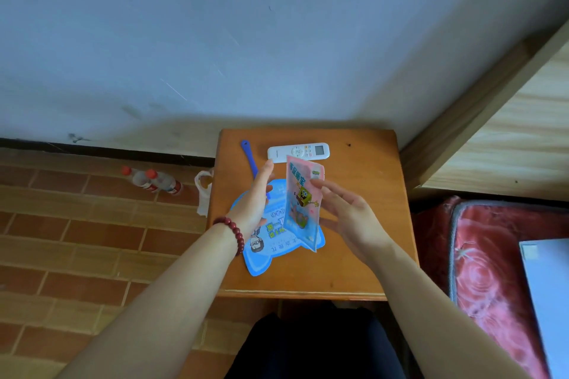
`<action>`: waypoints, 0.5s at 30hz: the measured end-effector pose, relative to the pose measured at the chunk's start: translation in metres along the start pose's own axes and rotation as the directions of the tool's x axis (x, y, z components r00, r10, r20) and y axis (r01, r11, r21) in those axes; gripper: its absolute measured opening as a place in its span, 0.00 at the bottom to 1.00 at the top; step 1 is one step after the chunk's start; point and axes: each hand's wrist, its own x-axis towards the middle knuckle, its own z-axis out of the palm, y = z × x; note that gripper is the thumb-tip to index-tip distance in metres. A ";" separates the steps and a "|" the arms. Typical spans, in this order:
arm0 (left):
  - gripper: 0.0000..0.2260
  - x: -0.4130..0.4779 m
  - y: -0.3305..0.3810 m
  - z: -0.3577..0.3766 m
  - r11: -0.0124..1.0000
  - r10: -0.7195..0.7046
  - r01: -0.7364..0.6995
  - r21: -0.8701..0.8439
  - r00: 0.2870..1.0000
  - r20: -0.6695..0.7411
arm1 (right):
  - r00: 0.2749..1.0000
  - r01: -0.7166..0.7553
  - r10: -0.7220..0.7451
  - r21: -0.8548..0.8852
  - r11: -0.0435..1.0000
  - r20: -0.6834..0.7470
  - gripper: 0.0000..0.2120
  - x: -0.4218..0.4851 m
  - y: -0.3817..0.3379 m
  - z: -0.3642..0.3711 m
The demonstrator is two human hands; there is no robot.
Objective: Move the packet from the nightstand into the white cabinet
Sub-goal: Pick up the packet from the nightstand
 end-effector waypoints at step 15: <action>0.24 -0.180 0.161 -0.035 0.975 0.191 -0.165 -0.149 0.964 0.184 | 0.990 0.124 -0.138 0.245 0.962 0.041 0.13 -0.147 -0.221 0.040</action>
